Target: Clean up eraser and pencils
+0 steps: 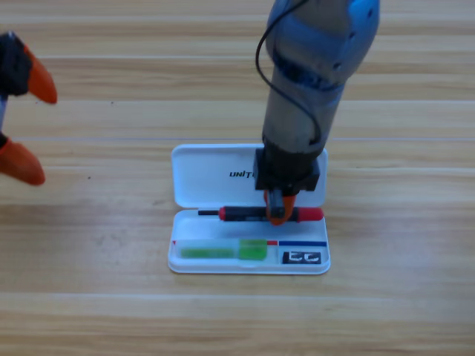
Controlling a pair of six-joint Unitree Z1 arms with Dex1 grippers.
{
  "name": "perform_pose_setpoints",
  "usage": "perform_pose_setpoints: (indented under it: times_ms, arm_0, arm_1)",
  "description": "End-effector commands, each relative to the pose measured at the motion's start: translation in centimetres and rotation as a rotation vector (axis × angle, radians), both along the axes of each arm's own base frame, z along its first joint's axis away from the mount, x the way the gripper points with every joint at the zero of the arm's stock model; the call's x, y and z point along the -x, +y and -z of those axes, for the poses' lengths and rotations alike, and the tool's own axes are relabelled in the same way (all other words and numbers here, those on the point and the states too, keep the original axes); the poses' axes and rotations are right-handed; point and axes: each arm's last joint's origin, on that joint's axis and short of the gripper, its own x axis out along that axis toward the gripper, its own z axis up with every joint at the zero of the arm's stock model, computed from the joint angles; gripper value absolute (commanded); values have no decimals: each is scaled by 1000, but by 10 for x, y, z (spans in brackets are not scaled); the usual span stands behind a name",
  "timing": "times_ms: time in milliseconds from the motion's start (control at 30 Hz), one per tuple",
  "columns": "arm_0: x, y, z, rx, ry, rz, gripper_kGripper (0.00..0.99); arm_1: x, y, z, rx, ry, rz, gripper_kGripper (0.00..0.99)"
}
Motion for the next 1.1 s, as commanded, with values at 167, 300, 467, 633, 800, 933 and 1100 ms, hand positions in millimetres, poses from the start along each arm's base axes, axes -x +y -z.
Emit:
perform_pose_setpoints:
  times_ms: [167, 300, 467, 633, 800, 933, 1100]
  arm_0:
    - [3, 8, 18, -5, 77, -15, 990]
    - [4, 9, 21, -13, 84, -18, 990]
    - [4, 9, 23, -15, 91, -24, 990]
    - [3, 8, 26, -15, 99, -32, 990]
    - [1, 7, 28, -15, 105, -41, 990]
    - [0, 6, 30, -11, 105, -46, 990]
    - [-9, 0, 21, 30, 58, -50, 990]
  arm_1:
    - [5, 32, 54, 84, 31, -22, 0]
    - [3, 33, 52, 79, 20, -15, 0]
    - [1, 33, 51, 74, 14, -6, 0]
    - [1, 31, 44, 69, 3, 32, 907]
    - [7, 22, 19, 35, -10, 37, 957]
    - [30, -6, -39, -64, 3, 28, 960]
    - [76, -69, -101, -267, 103, 19, 960]
